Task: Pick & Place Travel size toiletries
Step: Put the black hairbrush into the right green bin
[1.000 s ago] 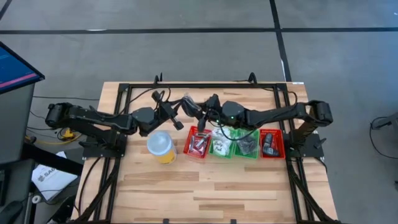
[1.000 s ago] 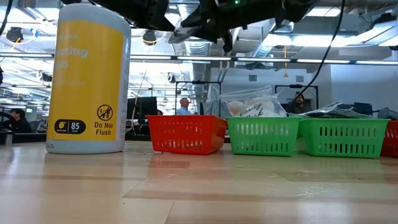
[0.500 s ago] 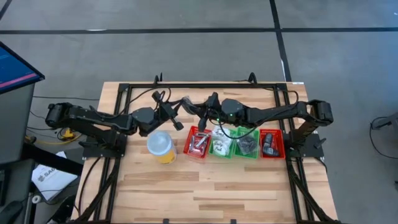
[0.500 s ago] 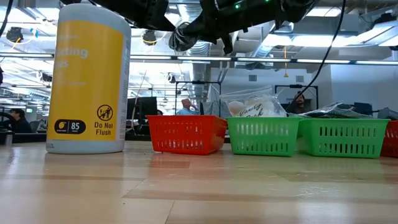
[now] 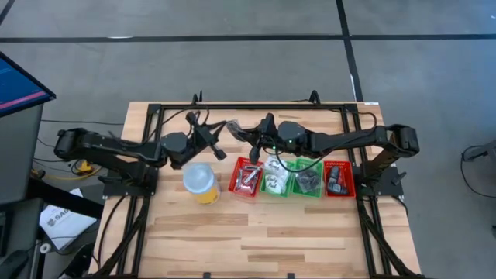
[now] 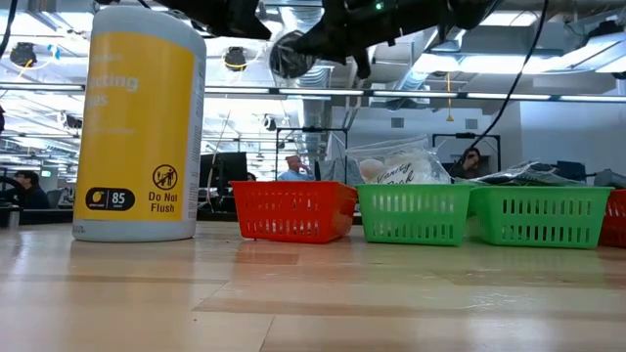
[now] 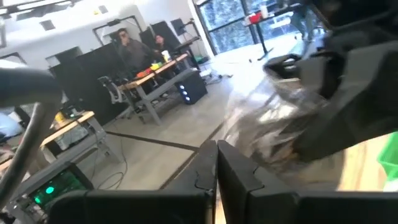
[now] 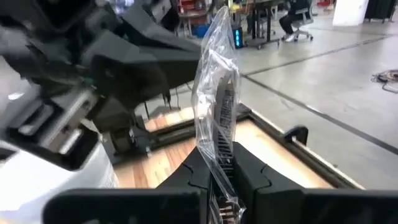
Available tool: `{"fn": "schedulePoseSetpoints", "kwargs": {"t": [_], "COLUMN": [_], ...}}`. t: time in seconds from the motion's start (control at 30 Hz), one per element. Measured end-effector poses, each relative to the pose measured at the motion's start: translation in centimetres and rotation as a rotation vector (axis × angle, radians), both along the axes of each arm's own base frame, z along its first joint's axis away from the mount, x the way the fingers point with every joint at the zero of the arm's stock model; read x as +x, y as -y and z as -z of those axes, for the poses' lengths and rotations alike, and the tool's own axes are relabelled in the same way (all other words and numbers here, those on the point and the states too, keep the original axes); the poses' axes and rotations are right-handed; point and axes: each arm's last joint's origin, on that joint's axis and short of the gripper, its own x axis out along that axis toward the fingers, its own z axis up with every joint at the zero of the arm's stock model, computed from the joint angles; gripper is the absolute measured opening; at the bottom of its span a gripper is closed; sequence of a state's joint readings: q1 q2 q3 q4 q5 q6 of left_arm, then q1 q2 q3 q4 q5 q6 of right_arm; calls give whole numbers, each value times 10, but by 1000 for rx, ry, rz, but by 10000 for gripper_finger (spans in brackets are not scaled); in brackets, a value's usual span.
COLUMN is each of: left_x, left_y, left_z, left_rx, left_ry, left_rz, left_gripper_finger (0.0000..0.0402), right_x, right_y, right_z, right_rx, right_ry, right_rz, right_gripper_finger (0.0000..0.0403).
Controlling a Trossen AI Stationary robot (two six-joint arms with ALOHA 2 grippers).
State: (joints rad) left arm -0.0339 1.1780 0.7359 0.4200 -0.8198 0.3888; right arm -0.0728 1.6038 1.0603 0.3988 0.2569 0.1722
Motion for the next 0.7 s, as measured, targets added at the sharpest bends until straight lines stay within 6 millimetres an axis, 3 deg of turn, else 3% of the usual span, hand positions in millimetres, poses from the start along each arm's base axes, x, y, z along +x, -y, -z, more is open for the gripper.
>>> {"fn": "schedulePoseSetpoints", "kwargs": {"t": [0.37,0.7], "left_x": [-12,-18], "left_y": [9,41], "left_z": [-11,-15], "left_rx": [-3,-8], "left_ry": [28,43], "left_rz": [-7,130], "left_gripper_finger": [56,76], "right_x": [-21,-71], "right_y": [-1,-12], "right_z": [-14,-28], "right_rx": [-10,49], "right_ry": [-104,-334], "right_rz": [13,90], "right_gripper_finger": [18,18]}}
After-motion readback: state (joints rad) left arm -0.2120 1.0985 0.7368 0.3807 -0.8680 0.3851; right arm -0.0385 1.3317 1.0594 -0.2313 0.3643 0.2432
